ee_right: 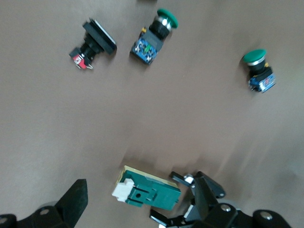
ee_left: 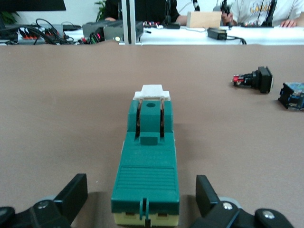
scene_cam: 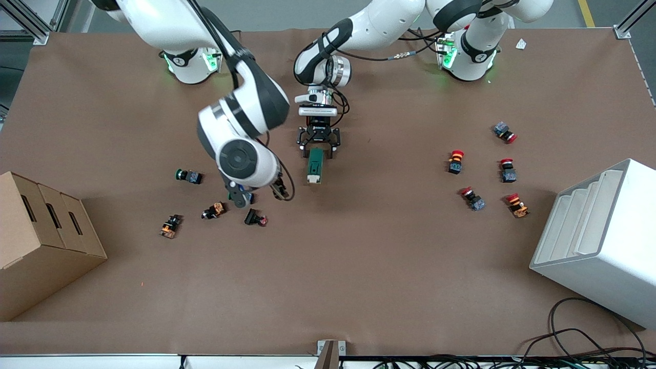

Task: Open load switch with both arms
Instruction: 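Push the white lever over with the right gripper while the left gripper holds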

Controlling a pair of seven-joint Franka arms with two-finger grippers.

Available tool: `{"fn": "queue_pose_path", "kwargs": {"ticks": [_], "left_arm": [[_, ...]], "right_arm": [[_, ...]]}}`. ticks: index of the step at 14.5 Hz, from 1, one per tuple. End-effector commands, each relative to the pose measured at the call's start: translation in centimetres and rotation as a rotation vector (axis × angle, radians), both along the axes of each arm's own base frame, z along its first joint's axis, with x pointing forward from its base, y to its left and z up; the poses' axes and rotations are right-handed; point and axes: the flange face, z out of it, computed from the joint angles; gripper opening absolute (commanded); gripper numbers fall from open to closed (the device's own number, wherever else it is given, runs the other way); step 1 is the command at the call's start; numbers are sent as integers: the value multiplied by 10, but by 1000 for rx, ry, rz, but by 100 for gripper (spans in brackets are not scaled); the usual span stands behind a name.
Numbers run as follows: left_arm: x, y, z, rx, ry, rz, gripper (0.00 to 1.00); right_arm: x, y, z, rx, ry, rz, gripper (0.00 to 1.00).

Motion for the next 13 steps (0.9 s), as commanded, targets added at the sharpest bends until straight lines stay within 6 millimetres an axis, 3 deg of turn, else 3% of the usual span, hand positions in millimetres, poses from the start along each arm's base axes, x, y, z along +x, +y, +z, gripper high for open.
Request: {"fn": "queue_pose_path", "kwargs": {"ticks": [1,3,6,13], "left_arm": [[-36,0,-41,-28,27,-21,100],[-36,0,-42,-25,22,-25,100],[-38,2,-45,-20,26,-27,100],[-37,4,-48,-13,25,-25,100]], "right_arm": [[-10,38,-51,-27,27,-23,100],[-15,45,-85,-47,64,-38,100],[-21,66,-114,-80,64,-100,100],[-45,78,-116,-129,132,-68,100]]}}
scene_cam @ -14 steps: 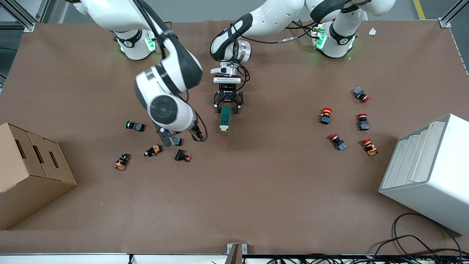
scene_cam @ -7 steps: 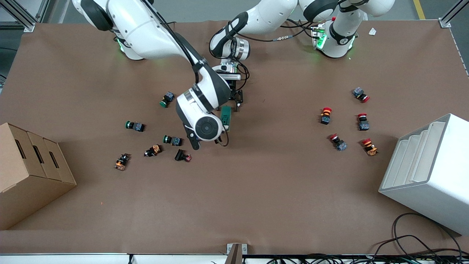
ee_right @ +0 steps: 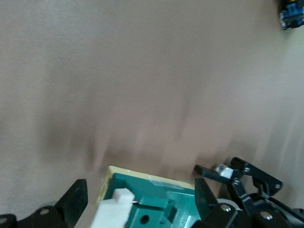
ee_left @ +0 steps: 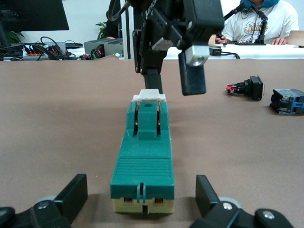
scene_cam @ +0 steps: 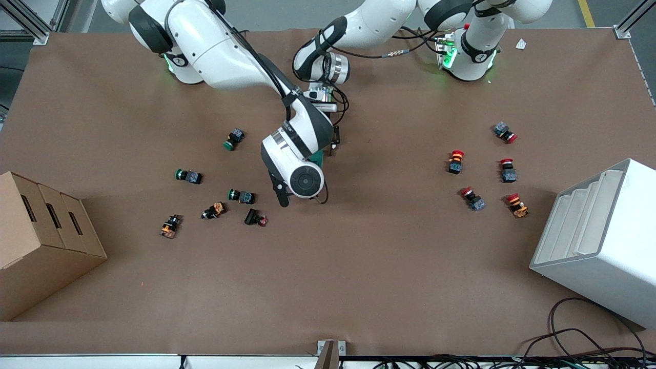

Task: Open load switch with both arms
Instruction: 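Push the white lever over with the right gripper while the left gripper holds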

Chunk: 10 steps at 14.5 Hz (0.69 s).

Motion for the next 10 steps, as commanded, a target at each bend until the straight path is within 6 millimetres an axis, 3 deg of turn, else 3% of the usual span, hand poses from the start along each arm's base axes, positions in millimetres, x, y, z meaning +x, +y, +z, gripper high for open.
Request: {"fn": "queue_pose_path", "kwargs": {"ticks": [1,6,10], "left_arm": [[-27,4,-38,-16,89,-19,100],[-28,3,-38,-16,88,-22,100],[-29,4,-39,-15,88,-22,100]], "right_arm": [[-10,7,9,-19,43,-2,100],[-30,22,34,11,111,5,100],[-43,22,52,-12,166,37,100]]}}
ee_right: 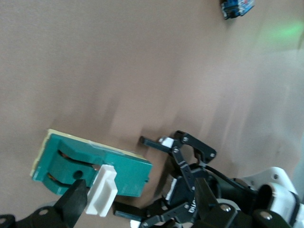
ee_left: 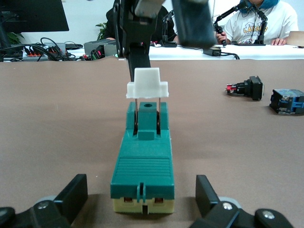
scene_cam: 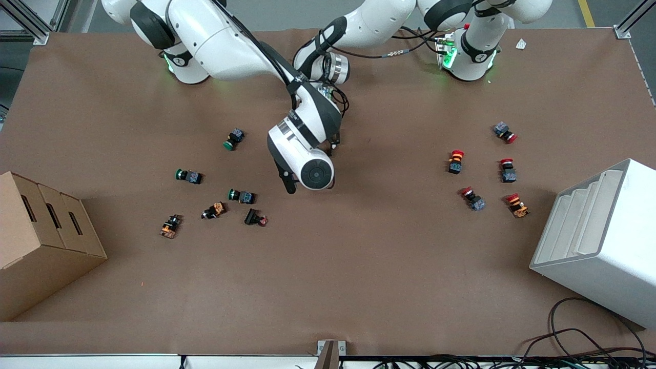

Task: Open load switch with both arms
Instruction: 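Push the white lever over with the right gripper while the left gripper holds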

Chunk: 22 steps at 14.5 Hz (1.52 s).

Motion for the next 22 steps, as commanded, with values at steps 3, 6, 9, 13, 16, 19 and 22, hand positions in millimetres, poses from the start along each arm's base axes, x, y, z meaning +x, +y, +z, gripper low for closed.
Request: {"fn": "queue_pose_path", "kwargs": {"ticks": [3,6,9,13,16,19,22], "left_arm": [[-28,4,-38,-17,92,-21,100],[-29,5,-39,-14,93,-21,100],[-28,4,-38,-15,92,-21,100],[-29,5,-39,-14,93,-21,100],[-30,5,-40,-13,94,-23,100],[-30,5,-40,-13,94,-23,100],[-34,6,-43,-7,97,-28,100]], "right_arm": [[-21,11,23,2,40,-3,100],[-29,17,18,-12,37,13,100],[-23,10,14,-18,35,4,100],[-27,3,-1,-46,52,7,100],[-35,0,-14,-74,57,22,100],[-42,4,-30,-66,37,20,100],[-44,3,-33,-68,35,21,100]]}}
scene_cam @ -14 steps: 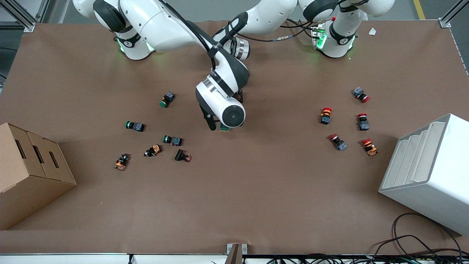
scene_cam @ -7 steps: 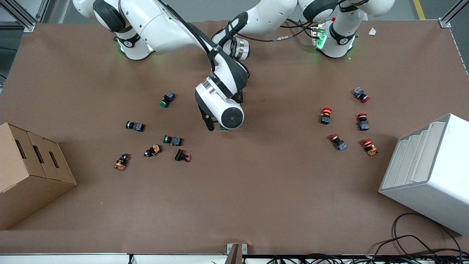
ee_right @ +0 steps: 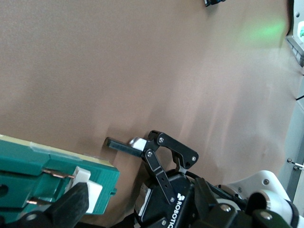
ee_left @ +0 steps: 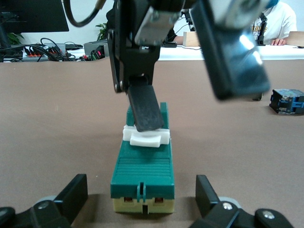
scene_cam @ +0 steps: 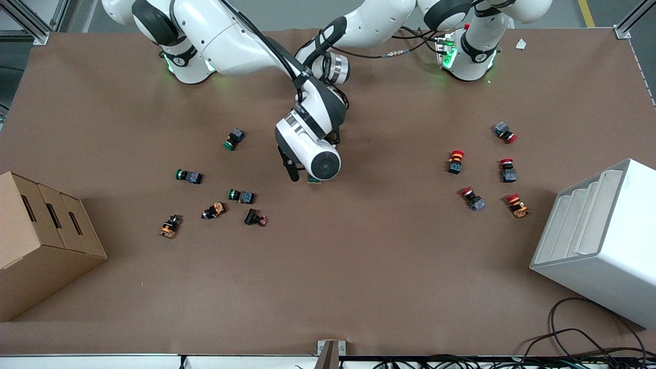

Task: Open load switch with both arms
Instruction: 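Push the white lever over with the right gripper while the left gripper holds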

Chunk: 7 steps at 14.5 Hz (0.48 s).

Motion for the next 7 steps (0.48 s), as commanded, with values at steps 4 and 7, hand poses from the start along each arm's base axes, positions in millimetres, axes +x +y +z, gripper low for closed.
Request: {"fn": "queue_pose_path", "kwargs": {"ticks": [4,7], "left_arm": [[-33,6,-44,-7,98,-25,100],[-34,8,-44,-5,100,-20,100]], "right_arm": [[25,-23,34,0,-82,54,100],[80,-81,95,141,-133,182,100]]}}
